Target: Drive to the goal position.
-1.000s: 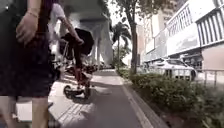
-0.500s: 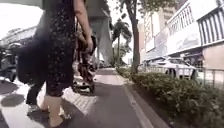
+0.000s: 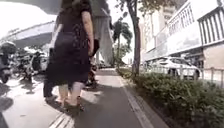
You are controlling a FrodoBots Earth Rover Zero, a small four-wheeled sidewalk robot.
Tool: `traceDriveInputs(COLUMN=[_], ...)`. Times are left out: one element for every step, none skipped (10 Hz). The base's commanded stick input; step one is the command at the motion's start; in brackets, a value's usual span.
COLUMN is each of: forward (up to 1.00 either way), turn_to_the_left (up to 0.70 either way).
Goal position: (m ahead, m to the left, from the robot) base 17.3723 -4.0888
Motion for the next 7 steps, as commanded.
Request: traceDriveInputs(forward=[0.45, 0.45, 0.45, 0.45, 0.45, 0.45, 0.45], turn_to_the_left=[0.00, 0.00, 0.00, 0.00, 0.00, 0.00, 0.00])
